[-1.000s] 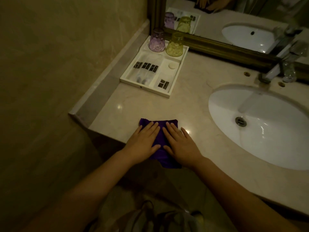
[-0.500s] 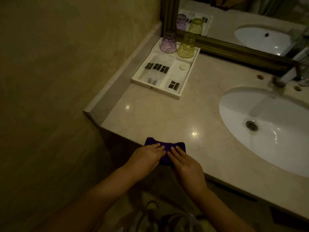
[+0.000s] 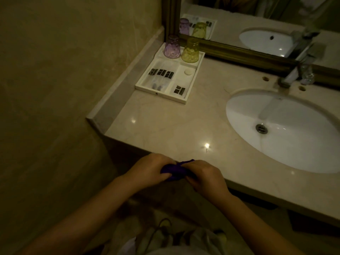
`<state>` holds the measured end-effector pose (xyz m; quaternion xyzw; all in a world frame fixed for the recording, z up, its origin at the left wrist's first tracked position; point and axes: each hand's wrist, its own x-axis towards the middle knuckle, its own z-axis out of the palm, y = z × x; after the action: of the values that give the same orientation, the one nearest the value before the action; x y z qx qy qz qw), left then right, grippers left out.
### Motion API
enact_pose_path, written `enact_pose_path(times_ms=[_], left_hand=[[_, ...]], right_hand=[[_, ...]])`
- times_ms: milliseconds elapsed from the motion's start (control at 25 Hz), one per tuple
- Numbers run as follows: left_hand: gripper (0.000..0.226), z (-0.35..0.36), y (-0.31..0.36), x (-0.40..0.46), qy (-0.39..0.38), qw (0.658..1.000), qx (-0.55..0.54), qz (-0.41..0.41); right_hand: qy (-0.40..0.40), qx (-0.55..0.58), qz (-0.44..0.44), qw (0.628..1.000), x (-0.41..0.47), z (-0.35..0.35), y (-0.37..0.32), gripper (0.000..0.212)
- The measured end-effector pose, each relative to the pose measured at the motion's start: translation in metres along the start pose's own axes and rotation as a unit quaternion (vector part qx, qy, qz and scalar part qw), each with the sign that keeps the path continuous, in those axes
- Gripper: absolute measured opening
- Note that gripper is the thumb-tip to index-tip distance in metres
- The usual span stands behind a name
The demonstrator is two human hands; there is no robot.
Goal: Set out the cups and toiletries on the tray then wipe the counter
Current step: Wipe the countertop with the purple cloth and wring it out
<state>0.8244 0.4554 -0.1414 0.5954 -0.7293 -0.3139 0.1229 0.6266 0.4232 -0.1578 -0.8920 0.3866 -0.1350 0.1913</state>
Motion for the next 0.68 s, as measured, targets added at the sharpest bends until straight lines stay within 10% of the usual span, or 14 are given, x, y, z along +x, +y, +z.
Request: enact_pose_path(times_ms=[680], left_hand=[[0.026,-0.027,0.147,0.048,0.018,0.989,0.076,0.124]], right_hand=[[0.019,0.059,0.187,0.981,-0.059,-0.152,0.01,0.014]])
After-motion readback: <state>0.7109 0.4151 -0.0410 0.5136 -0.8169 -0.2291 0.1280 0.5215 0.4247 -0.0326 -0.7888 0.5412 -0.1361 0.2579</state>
